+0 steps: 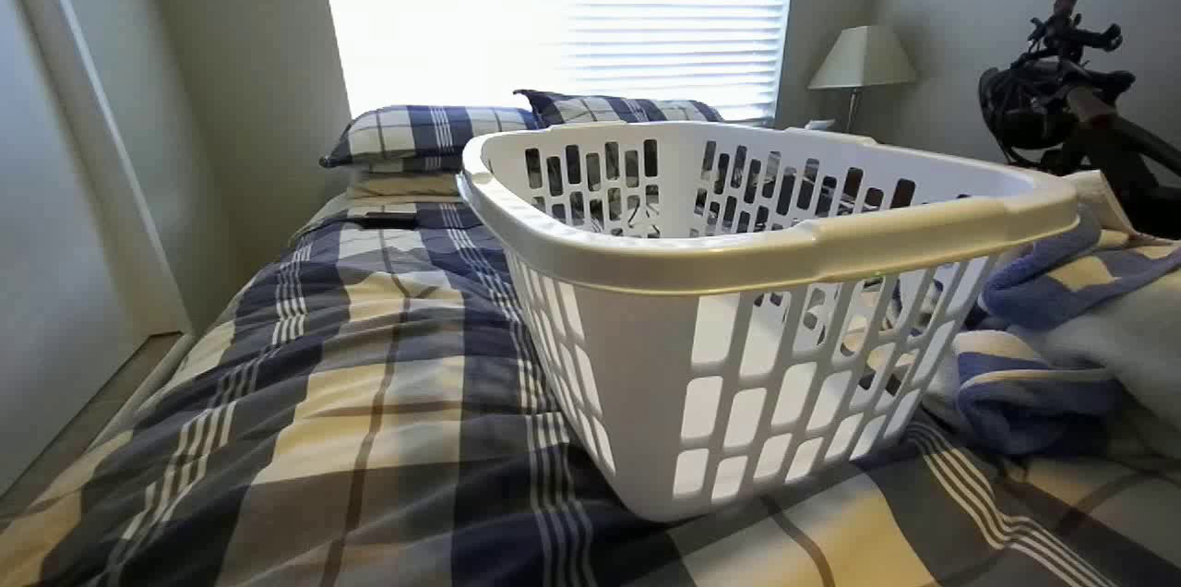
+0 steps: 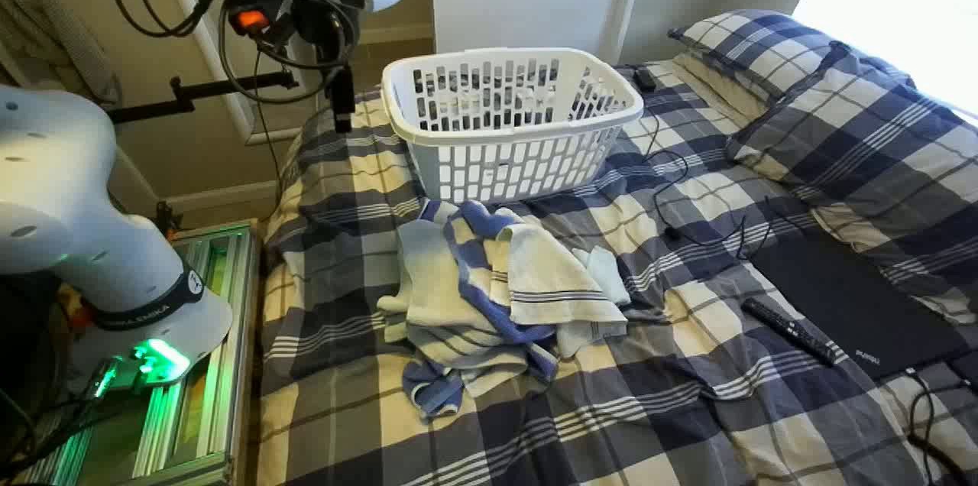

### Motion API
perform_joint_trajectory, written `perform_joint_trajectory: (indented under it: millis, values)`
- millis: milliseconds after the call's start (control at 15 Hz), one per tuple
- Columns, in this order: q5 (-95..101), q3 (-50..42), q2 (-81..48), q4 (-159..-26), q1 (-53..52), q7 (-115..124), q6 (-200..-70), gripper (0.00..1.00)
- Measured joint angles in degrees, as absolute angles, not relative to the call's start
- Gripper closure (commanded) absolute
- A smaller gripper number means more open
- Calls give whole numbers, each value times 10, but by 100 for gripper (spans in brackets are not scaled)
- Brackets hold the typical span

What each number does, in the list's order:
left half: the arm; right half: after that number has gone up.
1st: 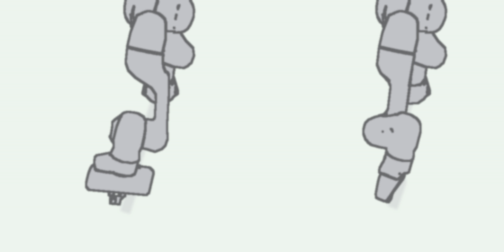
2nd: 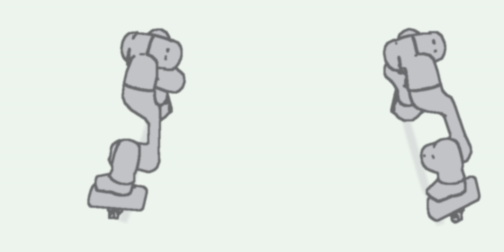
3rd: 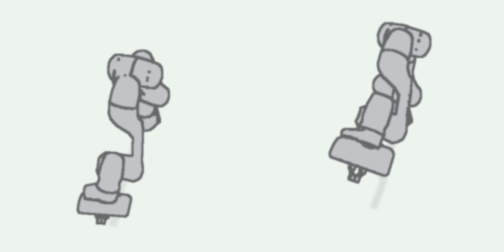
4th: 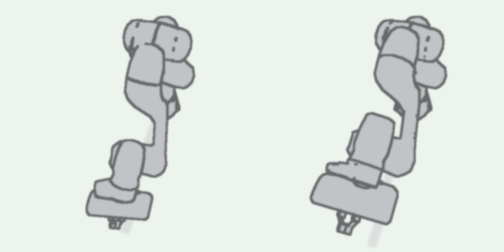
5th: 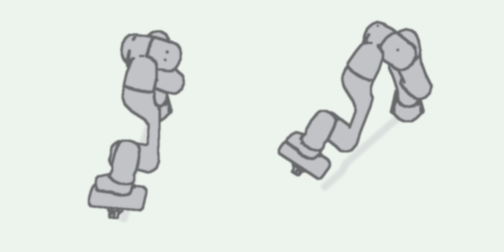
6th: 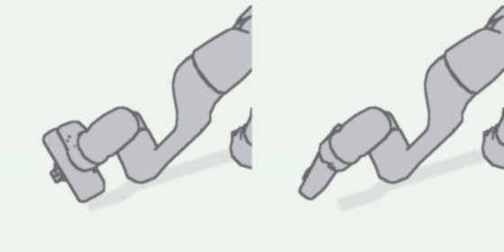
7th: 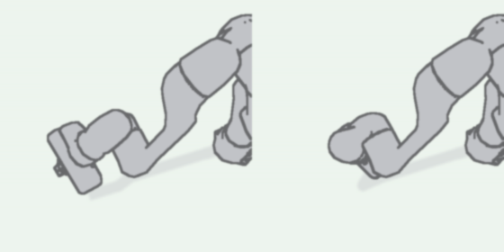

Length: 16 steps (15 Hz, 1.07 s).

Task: Put the towel inside the basket

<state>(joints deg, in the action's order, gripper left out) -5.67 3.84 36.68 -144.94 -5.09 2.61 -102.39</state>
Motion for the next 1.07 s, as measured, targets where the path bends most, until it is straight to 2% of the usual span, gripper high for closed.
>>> perform_joint_trajectory:
  millis: [733,1067]
  values:
    - [-56,36,365,-1449,-47,26,-1032,0]
    - [-36,0,325,-1450,-20,-23,-1135,0]
